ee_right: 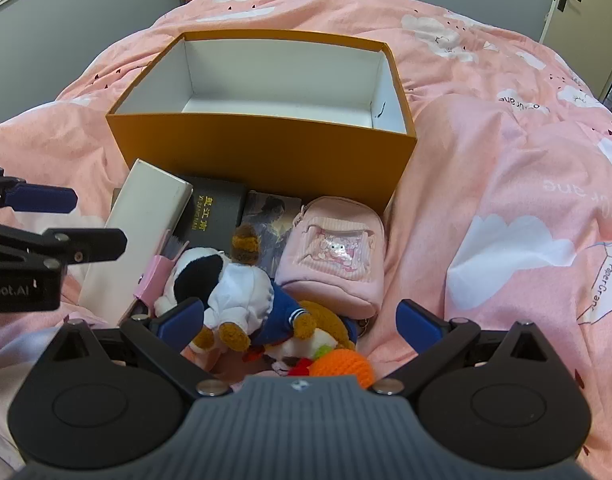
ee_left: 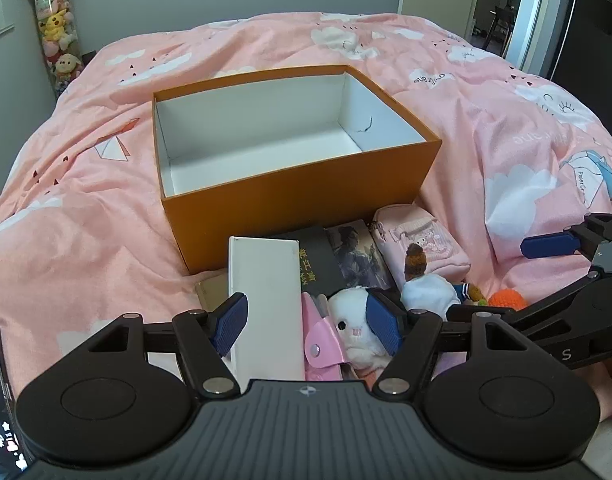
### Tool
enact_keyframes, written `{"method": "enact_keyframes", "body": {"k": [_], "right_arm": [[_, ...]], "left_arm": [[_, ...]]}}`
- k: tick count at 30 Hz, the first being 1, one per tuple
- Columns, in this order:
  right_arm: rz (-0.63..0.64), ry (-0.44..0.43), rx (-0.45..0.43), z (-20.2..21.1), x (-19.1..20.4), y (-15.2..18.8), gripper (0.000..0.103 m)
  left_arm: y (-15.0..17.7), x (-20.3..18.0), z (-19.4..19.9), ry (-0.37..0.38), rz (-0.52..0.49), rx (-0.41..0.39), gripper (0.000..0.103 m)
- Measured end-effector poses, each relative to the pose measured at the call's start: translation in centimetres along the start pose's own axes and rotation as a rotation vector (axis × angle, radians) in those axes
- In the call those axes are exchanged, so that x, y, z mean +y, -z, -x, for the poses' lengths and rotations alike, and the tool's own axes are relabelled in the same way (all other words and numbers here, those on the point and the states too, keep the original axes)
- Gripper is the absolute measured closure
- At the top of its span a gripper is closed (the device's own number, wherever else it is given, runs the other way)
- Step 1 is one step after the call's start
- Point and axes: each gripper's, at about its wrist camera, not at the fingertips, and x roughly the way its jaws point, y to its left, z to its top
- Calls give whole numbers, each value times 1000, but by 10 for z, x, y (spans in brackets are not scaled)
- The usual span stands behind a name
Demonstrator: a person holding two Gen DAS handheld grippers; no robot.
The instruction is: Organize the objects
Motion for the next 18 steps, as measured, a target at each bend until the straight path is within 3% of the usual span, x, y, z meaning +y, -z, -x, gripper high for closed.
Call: {"method": "enact_keyframes", "body": {"k": [18], "right_arm": [[3, -2, 7, -2, 0, 2, 1]], "left_arm": [[1, -2, -1, -3, -15, 19, 23]]}}
